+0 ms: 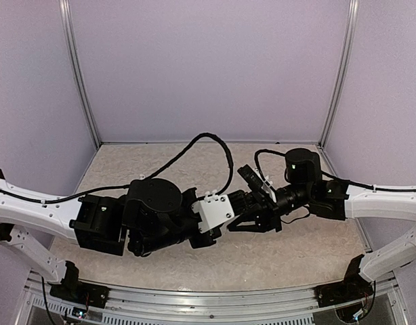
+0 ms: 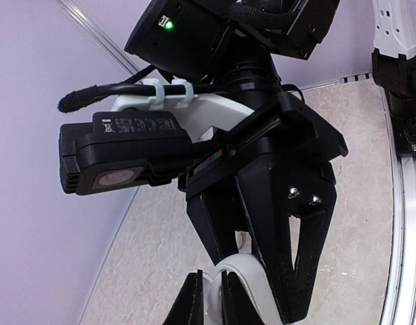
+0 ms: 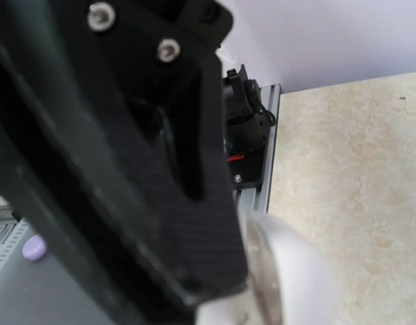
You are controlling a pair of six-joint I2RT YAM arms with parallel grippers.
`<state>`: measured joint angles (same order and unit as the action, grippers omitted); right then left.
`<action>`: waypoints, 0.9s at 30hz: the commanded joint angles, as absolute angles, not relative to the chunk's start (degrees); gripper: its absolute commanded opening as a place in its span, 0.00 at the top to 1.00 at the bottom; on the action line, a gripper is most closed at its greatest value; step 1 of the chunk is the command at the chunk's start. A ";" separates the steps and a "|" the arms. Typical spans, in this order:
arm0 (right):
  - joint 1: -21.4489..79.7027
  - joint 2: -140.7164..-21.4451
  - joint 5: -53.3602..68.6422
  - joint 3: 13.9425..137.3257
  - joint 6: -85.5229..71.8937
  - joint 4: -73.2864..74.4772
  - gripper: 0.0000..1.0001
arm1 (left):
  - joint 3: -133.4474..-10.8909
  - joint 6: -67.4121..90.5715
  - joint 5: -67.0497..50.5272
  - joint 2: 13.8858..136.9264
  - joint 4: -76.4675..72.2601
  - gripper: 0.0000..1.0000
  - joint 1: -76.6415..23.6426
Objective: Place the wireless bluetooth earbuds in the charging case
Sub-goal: Insert the right earbud into the right side groove of the charging case.
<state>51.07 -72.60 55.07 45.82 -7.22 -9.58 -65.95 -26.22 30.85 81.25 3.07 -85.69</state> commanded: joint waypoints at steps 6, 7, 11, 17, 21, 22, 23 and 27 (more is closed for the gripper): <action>50.44 -70.76 54.72 44.58 -7.72 -14.94 1.00 | -67.00 -25.99 28.74 78.13 1.90 0.80 -86.24; 50.38 -70.71 54.55 44.57 -7.59 -14.94 1.00 | -66.93 -25.81 28.61 77.85 1.80 0.79 -86.22; 50.38 -70.45 53.40 44.49 -7.07 -14.53 1.00 | -66.42 -24.74 28.10 76.40 1.03 0.74 -86.18; 50.47 -69.71 52.25 44.47 -5.34 -13.63 1.00 | -64.33 -20.76 23.47 71.62 0.44 0.74 -83.21; 50.43 -68.90 51.31 44.29 -4.22 -13.02 1.00 | -62.65 -17.82 17.01 67.89 1.75 0.76 -79.87; 50.44 -68.83 50.97 44.36 -3.92 -12.70 1.00 | -62.26 -17.55 16.02 67.47 1.82 0.78 -79.51; 50.45 -68.69 50.67 44.38 -3.62 -12.52 1.00 | -62.09 -17.31 15.21 67.07 1.95 0.80 -79.28; 50.57 -68.70 48.11 44.85 -2.58 -11.43 1.00 | -62.33 -16.61 12.22 68.21 2.79 0.87 -78.86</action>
